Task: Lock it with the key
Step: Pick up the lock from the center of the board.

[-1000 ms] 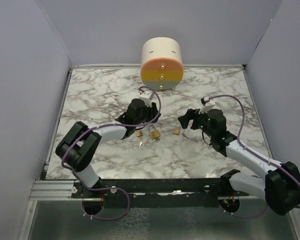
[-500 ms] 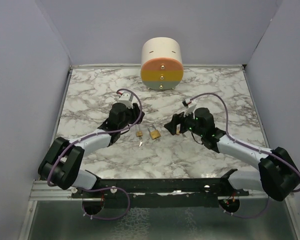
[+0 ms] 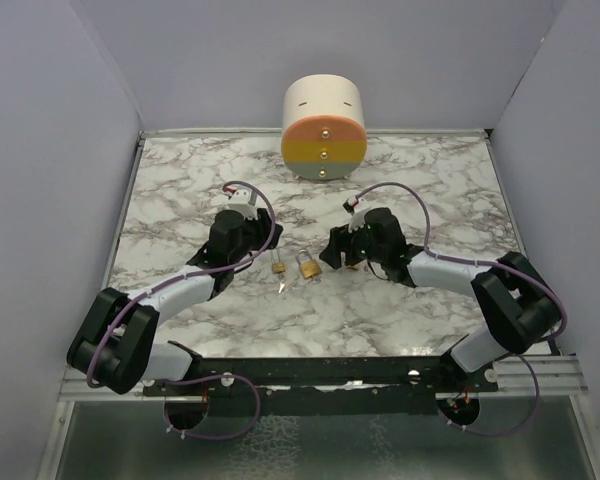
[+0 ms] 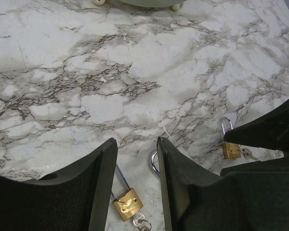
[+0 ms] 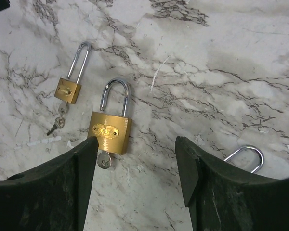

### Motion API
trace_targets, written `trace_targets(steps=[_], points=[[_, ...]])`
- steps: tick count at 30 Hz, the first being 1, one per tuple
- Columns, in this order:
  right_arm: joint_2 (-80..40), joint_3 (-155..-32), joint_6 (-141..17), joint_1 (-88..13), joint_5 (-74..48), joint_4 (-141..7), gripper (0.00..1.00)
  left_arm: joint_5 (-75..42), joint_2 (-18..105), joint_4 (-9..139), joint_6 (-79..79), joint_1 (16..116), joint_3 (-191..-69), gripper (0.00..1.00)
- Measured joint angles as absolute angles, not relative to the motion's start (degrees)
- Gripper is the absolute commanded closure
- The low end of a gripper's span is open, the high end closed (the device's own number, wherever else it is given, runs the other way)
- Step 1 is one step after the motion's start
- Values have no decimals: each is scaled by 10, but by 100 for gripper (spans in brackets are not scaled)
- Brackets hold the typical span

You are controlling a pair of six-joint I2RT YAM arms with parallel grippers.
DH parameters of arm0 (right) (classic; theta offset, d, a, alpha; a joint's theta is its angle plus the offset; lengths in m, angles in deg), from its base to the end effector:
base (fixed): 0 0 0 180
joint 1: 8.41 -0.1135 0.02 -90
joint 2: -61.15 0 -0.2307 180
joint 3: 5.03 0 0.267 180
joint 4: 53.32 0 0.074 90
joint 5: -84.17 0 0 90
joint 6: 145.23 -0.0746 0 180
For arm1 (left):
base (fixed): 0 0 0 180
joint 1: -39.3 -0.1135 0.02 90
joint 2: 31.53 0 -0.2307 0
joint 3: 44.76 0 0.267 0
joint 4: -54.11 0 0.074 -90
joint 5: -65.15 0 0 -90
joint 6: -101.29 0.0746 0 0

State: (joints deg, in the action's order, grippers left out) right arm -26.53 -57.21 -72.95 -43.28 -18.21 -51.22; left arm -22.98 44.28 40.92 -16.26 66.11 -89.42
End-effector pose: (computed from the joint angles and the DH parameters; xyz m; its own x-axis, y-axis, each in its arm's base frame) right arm 0.2785 0.2136 0.1081 -0.6449 -0.0870 -0.7593 -0.5343 0.7617 0.3665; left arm 0.2963 -0.1525 0.1532 -0.4653 -0.2828 -0.8388 0.2970 0.8428 -0.4489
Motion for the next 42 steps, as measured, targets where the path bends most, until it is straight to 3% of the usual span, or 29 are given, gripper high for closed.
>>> trace_targets(steps=[19, 30, 34, 36, 39, 42], points=[[-349, -591, -729, -466, -231, -503, 40, -234, 425, 411, -167, 652, -875, 57], [-391, -613, -731, -489, -229, -473, 54, -235, 414, 411, -172, 651, -872, 57], [-413, -632, -732, -497, -219, -464, 55, -235, 405, 411, -172, 651, -872, 57], [-420, -638, -732, -502, -212, -461, 51, -236, 402, 411, -171, 651, -872, 57], [-422, -639, -734, -507, -203, -458, 36, -236, 397, 412, -171, 649, -871, 57], [-421, -637, -731, -517, -197, -448, 29, -237, 390, 415, -170, 649, -871, 57]])
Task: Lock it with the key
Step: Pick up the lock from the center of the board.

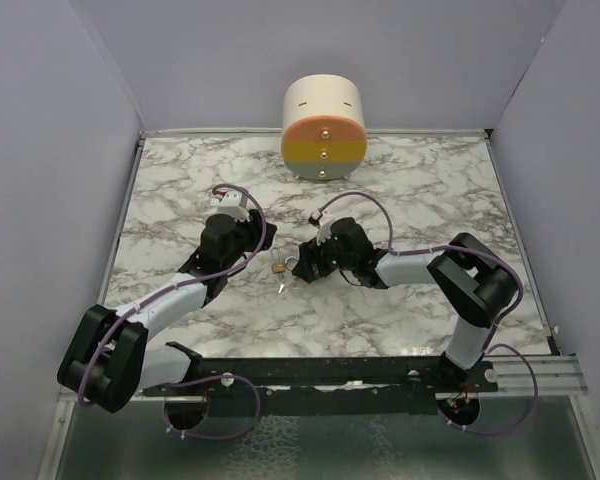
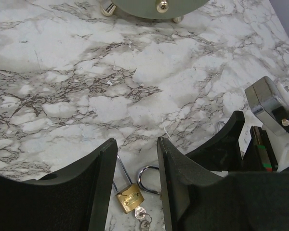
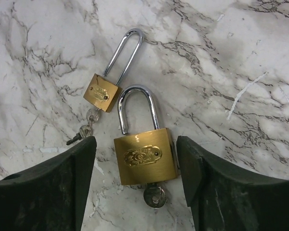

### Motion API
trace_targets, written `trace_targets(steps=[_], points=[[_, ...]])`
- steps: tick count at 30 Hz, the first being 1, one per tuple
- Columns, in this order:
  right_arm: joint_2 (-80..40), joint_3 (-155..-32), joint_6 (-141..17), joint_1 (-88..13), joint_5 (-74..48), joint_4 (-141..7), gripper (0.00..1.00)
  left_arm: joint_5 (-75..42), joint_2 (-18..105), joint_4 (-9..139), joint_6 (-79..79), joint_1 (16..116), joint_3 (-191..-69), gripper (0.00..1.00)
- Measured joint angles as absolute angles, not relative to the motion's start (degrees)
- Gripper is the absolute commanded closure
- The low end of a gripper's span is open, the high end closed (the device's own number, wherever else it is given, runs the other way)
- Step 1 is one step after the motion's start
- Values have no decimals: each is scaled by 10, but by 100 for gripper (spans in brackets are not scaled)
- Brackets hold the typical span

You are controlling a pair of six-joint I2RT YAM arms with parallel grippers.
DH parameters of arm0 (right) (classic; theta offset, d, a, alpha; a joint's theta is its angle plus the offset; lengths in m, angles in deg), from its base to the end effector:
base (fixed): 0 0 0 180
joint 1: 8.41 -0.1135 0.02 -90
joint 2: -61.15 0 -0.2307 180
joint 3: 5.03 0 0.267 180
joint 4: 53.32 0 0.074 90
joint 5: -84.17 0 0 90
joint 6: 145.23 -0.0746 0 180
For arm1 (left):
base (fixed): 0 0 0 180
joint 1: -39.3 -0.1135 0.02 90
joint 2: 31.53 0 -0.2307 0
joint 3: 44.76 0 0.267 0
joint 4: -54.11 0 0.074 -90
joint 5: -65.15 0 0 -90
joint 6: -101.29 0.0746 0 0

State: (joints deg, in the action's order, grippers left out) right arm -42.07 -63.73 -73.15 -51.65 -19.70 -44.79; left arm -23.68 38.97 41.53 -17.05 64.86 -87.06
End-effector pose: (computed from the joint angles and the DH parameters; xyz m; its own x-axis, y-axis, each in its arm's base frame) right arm 0.2657 0.2744 0.0648 -0.6554 -0.2063 -0.7265 -0.6355 0.6704 0.3830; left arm 0.2893 -0.1400 0.1648 -0.4270 -0.3219 -0.8450 0.2800 0.8415 -0.4620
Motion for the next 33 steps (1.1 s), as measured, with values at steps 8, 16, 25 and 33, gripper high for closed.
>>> trace_targets(steps=[8, 16, 25, 33], points=[[-398, -620, -711, -527, -178, -456, 28, -239, 378, 423, -169, 649, -870, 57], [-398, -642, -678, -535, -146, -506, 28, -239, 378, 423, -169, 649, -870, 57], [-405, -669, -644, -565, -94, -554, 30, -239, 378, 423, -168, 649, -870, 57], [-420, -692, -628, -584, -37, -575, 36, -239, 378, 423, -167, 648, -870, 57]])
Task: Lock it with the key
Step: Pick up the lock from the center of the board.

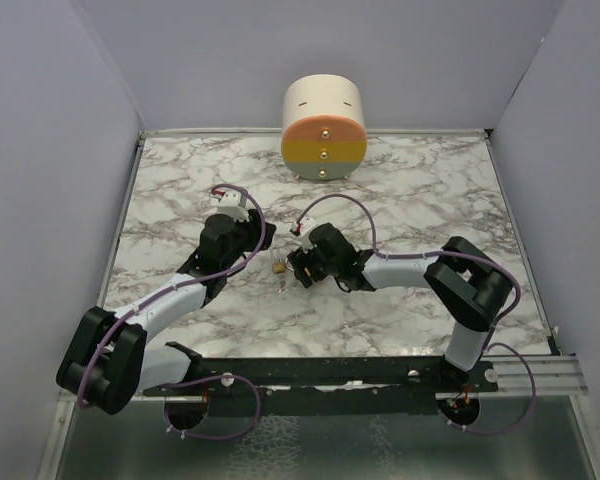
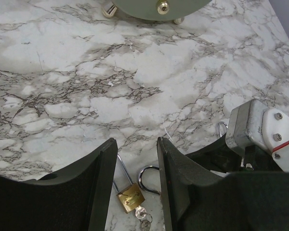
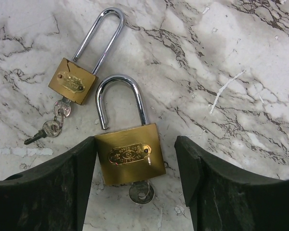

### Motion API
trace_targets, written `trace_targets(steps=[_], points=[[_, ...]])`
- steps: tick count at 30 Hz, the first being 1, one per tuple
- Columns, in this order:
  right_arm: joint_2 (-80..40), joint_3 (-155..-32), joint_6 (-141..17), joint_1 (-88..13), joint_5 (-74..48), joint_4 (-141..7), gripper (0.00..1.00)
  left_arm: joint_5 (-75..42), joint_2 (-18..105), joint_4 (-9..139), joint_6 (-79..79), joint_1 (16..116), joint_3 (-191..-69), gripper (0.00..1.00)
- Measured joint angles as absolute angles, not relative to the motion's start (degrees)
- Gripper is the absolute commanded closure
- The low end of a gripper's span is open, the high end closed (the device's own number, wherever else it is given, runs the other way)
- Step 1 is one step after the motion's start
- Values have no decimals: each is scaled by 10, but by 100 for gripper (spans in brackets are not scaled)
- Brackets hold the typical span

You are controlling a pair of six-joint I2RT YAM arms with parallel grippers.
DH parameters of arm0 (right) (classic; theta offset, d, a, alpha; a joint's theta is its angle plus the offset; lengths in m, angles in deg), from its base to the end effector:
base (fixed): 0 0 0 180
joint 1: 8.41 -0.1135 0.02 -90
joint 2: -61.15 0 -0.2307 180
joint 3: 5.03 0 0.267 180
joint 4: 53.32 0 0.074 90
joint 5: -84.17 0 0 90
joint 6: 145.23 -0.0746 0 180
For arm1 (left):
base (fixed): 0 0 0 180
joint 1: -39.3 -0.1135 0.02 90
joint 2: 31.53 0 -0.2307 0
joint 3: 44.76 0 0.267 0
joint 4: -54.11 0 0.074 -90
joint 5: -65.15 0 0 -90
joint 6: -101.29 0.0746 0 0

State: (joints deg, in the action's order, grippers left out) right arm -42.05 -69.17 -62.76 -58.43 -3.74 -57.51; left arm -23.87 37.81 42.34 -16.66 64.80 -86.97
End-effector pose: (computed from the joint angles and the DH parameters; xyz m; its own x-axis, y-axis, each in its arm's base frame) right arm 0.2515 0.2957 0.0681 -0.5346 -0.4337 -0.7254 -0.6845 0.7255 0.0707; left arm 0.2878 -0.1387 0.1683 -0.4199 -0.3189 -0.8497 0.2813 0.8444 -0.4560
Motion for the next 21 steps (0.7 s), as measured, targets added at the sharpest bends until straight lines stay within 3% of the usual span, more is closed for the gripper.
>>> trace_targets(steps=[8, 21], points=[[-431, -705, -635, -595, 4, -588, 39, -239, 378, 423, -166, 646, -870, 57], [-431, -705, -670, -612, 45, -595, 31, -239, 370, 423, -166, 644, -870, 57]])
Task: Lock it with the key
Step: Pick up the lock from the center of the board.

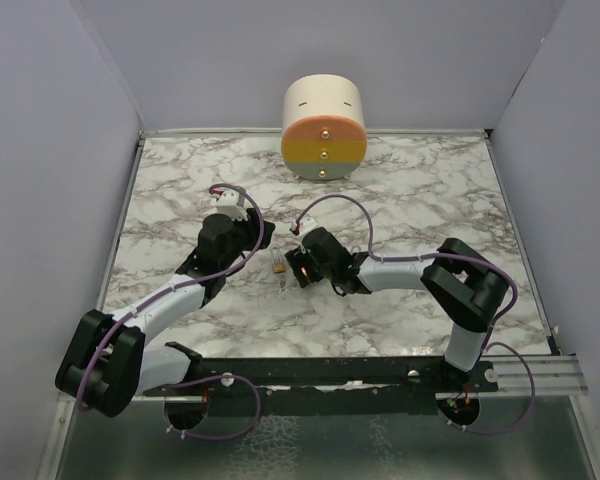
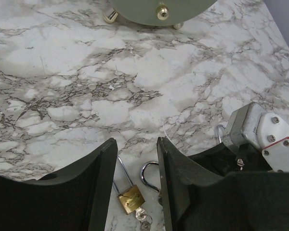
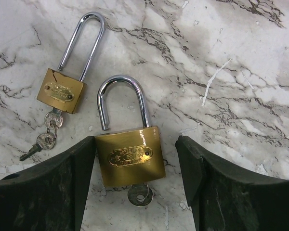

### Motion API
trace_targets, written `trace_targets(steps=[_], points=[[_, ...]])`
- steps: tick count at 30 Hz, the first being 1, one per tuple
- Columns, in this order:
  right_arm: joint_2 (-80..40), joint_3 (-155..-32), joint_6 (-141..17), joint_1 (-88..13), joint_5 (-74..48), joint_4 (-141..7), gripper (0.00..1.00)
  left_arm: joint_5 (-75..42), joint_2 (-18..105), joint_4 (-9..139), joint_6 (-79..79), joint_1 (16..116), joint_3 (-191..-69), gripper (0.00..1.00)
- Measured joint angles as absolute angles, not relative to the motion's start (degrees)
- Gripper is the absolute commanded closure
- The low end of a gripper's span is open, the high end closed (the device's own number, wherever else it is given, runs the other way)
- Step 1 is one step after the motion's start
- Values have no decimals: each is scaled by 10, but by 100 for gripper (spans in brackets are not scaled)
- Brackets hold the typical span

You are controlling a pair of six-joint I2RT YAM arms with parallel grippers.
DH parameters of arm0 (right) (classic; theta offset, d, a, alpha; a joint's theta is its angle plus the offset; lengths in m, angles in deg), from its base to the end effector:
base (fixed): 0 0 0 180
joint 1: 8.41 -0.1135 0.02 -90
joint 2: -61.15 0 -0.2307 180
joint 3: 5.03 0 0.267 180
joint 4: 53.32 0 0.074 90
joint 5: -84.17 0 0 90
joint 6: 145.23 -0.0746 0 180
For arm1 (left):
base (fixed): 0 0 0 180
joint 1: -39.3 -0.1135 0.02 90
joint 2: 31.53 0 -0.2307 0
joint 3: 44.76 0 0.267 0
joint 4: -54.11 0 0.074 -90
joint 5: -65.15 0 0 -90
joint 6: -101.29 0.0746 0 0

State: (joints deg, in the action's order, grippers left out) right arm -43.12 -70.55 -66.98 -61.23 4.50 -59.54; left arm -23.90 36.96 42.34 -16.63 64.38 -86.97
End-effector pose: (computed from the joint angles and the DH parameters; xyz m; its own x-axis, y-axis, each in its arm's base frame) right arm 0.2460 0.3021 0.0658 -0.5622 -0.4096 -0.7185 -0.6054 0.7957 0.0200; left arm 0.2881 -0.1362 0.1727 -0.4058 -0.3270 -0.8535 0.2811 0.8439 -0.4570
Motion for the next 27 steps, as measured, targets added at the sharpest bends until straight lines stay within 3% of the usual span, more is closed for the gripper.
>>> trace_targets(steps=[27], points=[[-432, -726, -715, -640, 78, -648, 35, -240, 365, 424, -167, 641, -870, 57]])
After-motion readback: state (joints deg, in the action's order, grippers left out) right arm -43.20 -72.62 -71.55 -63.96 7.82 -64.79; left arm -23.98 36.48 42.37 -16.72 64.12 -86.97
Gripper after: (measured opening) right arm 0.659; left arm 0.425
